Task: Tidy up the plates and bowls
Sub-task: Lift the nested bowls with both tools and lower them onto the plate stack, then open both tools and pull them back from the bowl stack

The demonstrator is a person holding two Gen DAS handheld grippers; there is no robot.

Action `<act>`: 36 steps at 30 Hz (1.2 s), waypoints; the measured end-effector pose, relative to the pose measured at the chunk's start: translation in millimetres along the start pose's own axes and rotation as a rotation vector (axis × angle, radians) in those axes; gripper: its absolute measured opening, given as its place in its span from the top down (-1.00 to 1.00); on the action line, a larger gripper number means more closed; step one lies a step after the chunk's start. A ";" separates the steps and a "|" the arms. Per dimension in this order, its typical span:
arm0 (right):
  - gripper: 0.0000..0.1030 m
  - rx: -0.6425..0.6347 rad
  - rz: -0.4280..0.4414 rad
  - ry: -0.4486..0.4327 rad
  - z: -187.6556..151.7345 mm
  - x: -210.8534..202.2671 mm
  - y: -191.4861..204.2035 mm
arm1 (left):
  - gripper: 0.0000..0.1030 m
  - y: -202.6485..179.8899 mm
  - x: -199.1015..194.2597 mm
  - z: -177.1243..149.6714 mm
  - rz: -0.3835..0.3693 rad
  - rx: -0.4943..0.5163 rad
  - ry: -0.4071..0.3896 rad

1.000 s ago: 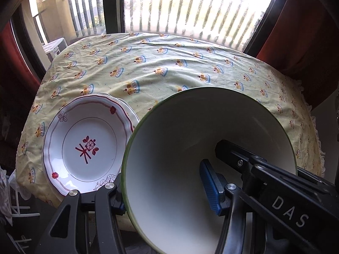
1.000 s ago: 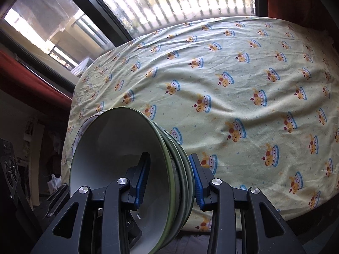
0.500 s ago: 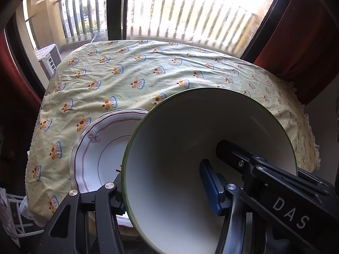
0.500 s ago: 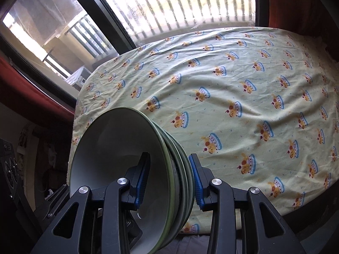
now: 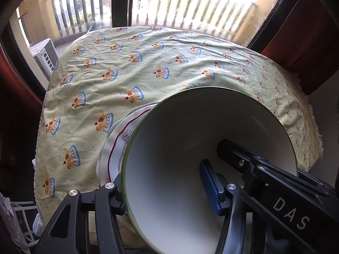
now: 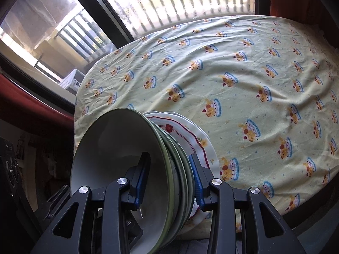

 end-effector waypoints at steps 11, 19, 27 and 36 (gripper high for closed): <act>0.20 -0.009 -0.020 0.042 -0.5 24.6 16.4 | -0.09 20.4 10.6 3.7 0.012 -0.016 0.022; 0.18 -0.022 -0.037 0.047 3.0 28.3 16.4 | -0.10 17.2 10.2 3.8 0.041 0.023 -0.012; 0.17 -0.006 -0.041 0.055 -4.9 27.3 16.2 | -0.13 19.4 8.4 -2.0 0.020 0.016 -0.021; -0.38 -0.058 -0.145 0.020 -8.2 14.6 18.5 | -0.40 21.6 5.4 -8.9 0.011 -0.011 -0.034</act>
Point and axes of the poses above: each gripper's, at about its wrist camera, not at the fingertips, and x roughly the way its jaws point, y to its left, z to its top, the point moved 7 cm from there along x, roughly the way its jaws point, and after that the axes turned 6 degrees about -x, right-handed, at the moved point
